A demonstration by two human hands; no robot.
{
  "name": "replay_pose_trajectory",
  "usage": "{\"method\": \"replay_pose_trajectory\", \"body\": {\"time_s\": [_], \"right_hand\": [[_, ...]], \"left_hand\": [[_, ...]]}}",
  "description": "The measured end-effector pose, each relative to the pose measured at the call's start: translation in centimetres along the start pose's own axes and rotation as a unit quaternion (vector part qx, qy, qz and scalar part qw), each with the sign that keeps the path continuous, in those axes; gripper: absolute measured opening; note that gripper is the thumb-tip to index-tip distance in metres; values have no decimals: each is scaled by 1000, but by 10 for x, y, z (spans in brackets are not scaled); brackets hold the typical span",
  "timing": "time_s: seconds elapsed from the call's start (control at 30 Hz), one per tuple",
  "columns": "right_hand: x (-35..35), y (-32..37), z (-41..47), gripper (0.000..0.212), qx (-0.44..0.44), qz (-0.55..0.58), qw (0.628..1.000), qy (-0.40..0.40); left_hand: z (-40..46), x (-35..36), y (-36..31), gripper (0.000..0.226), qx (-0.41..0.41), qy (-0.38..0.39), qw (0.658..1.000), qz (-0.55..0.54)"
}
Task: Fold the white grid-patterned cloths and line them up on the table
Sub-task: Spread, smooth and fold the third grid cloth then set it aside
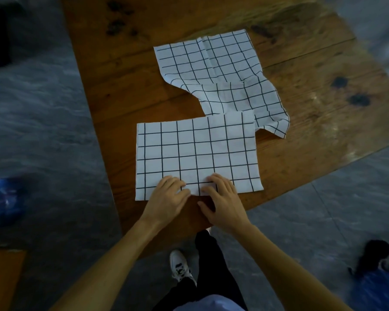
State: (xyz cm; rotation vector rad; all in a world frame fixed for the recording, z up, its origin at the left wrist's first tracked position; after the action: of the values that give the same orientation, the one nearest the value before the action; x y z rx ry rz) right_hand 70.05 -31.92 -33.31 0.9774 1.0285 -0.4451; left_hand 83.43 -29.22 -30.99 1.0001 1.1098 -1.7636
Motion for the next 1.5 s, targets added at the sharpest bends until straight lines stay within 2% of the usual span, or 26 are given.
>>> {"method": "replay_pose_trajectory", "body": {"time_s": [0.23, 0.33, 0.6, 0.77, 0.87, 1.0, 1.13, 1.23, 1.37, 1.43, 1.5], "right_hand": [[-12, 13, 16, 24, 12, -7, 998, -61], [-29, 15, 37, 29, 22, -15, 997, -75], [-81, 31, 67, 24, 16, -60, 994, -96], [-109, 70, 79, 25, -13, -37, 997, -63], [-141, 93, 86, 19, -29, -16, 995, -98], [-185, 100, 88, 21, 9, -18, 991, -131], [-214, 116, 86, 23, 1, -26, 992, -125], [-227, 121, 83, 19, 26, -26, 992, -121], [-247, 115, 74, 16, 62, -13, 990, -128], [-248, 108, 71, 15, 81, -8, 992, -96], [-248, 103, 70, 25, 94, 5, 993, -66]], "left_hand": [[14, -14, -1, 24, -21, 2, 1000, -17], [29, -23, 6, 28, -18, 14, 1000, 8], [57, -78, -1, 21, -8, -51, 998, 30], [73, -118, -19, 17, 12, -68, 997, 20], [76, -149, -21, 11, 0, -96, 995, 15], [71, -192, -8, 20, -43, -126, 991, 16], [73, -233, -15, 29, -44, -180, 983, 1], [79, -251, -23, 35, -30, -196, 980, -4], [85, -267, -27, 54, -21, -202, 979, -2], [88, -271, -32, 51, -21, -211, 977, 5], [91, -275, -39, 43, -14, -233, 972, 9]]}}
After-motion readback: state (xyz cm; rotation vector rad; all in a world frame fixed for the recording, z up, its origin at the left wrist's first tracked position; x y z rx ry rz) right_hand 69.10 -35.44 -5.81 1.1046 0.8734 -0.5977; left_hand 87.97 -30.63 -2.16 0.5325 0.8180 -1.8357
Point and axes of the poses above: each hand's wrist, its own z-axis towards the middle knuckle, its own x-axis out of the palm, y = z × x, the point moved 8 cm from there along z, towards the middle knuckle, and after that the axes turned 10 degrees about -y, right-handed, at the moved point
